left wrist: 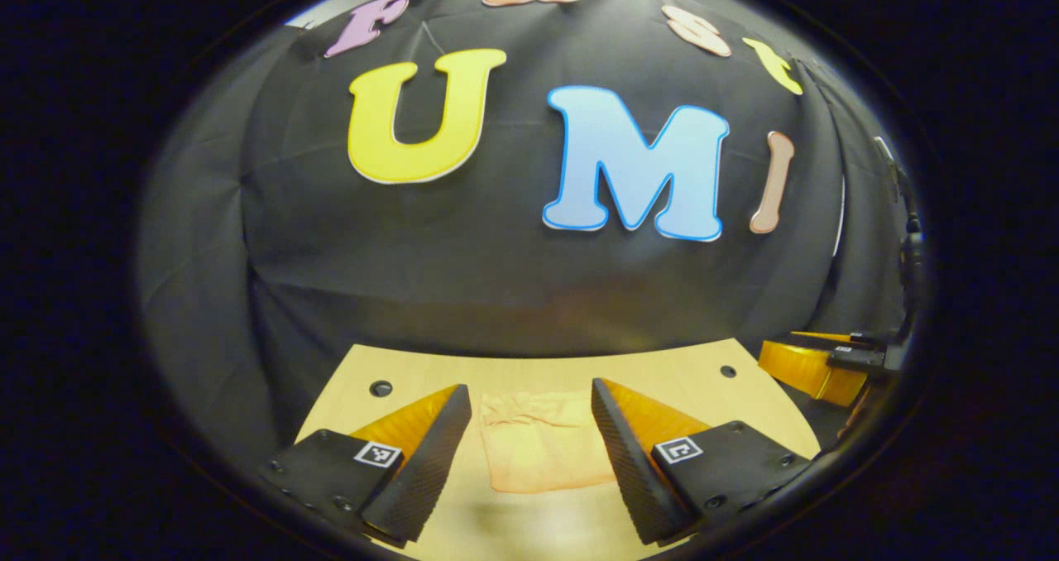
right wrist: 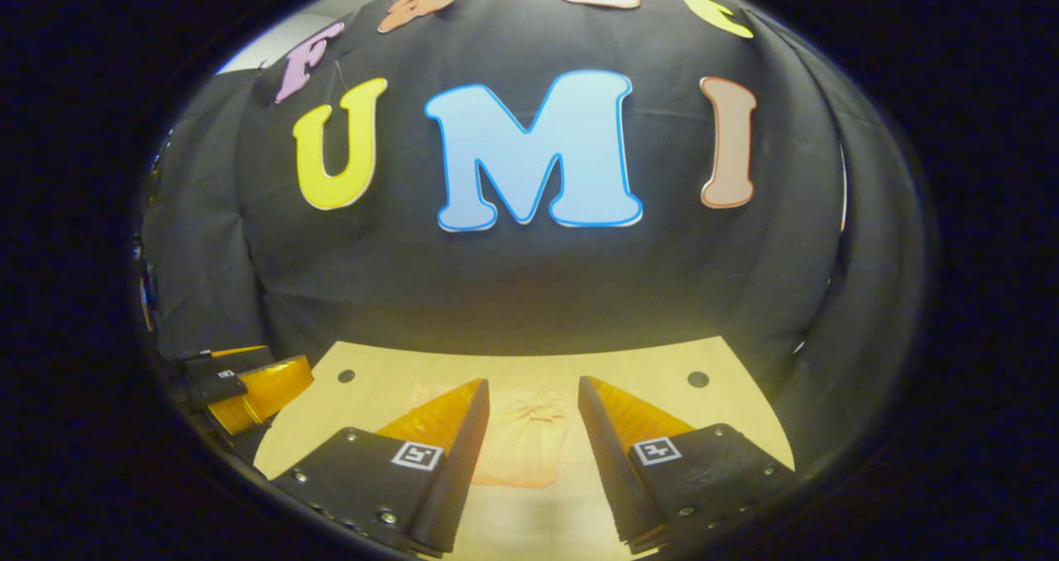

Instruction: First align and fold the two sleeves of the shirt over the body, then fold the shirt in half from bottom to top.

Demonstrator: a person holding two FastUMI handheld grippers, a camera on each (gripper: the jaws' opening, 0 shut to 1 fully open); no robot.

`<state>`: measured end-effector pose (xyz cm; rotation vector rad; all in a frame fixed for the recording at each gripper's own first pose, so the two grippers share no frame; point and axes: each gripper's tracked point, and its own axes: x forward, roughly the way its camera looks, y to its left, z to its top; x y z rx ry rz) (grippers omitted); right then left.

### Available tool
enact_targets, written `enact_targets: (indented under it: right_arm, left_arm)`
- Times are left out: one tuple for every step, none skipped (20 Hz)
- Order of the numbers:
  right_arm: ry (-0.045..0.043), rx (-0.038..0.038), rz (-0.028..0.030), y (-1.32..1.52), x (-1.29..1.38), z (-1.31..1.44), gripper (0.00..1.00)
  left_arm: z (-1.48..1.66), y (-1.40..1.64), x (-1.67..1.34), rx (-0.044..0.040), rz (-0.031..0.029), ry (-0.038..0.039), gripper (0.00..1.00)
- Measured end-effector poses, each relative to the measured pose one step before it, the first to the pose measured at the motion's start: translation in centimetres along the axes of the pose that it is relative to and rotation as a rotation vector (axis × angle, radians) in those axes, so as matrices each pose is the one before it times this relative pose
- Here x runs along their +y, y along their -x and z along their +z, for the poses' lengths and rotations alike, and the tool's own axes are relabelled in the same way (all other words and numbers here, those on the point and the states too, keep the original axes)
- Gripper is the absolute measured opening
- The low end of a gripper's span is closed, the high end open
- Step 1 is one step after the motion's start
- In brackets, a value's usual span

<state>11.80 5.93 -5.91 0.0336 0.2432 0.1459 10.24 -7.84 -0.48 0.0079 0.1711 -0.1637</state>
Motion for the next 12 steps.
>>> enact_targets:
  right_arm:
    - [0.00565, -0.01774, -0.00105, 1.538, 0.305, 0.332, 0.69]
    - [0.00277, -0.01594, 0.00369, 1.246, 0.252, 0.263, 0.69]
    - [-0.00082, -0.01346, 0.00283, 0.924, 0.144, 0.002, 0.69]
    - [-0.00502, -0.00762, 0.00615, 0.863, 0.162, -0.075, 0.69]
    - [-0.00725, -0.00641, 0.00599, 0.551, -0.132, -0.217, 0.69]
    - [-0.00896, -0.00993, 0.00678, 0.608, -0.049, 0.007, 0.69]
    - [-0.00405, -0.00646, 0.00352, 0.391, 0.019, -0.375, 0.69]
    - [-0.00071, -0.00200, -0.00091, 0.367, 0.044, -0.203, 0.69]
    - [-0.00205, -0.00568, 0.00038, 0.562, 0.249, -0.111, 0.69]
    - [0.00009, -0.00069, -0.00019, 0.386, 0.206, -0.052, 0.69]
    - [-0.00086, -0.00179, -0.00177, 0.459, 0.198, -0.153, 0.69]
    - [-0.00080, -0.00013, -0.00055, 0.336, 0.036, -0.090, 0.63]
  left_arm:
    - [0.243, 1.842, -0.202, -0.01562, 0.00191, -0.00280, 0.94]
    - [0.293, 1.609, -0.348, -0.01516, 0.00267, -0.00537, 0.94]
    - [0.190, 1.293, -0.080, -0.01914, 0.00437, -0.00546, 0.94]
    - [0.110, 1.297, -0.325, -0.01277, -0.00099, -0.00565, 0.96]
    - [0.031, 1.026, -0.181, -0.01241, -0.00595, -0.00695, 0.94]
    - [-0.064, 0.905, -0.196, -0.00987, -0.00512, -0.00959, 0.95]
    - [-0.102, 0.803, -0.079, -0.00583, -0.00278, -0.00811, 0.94]
    - [-0.224, 0.682, -0.001, -0.00113, -0.00032, -0.00535, 0.94]
    - [-0.405, 0.469, 0.020, 0.00296, -0.00413, -0.00302, 0.94]
    - [-0.053, -0.225, -0.001, 0.00942, 0.00137, -0.00007, 0.94]
    - [-0.053, -0.114, -0.152, 0.00405, -0.00537, 0.00296, 0.94]
    - [-0.236, 0.209, 0.040, 0.00309, -0.00472, 0.00505, 0.94]
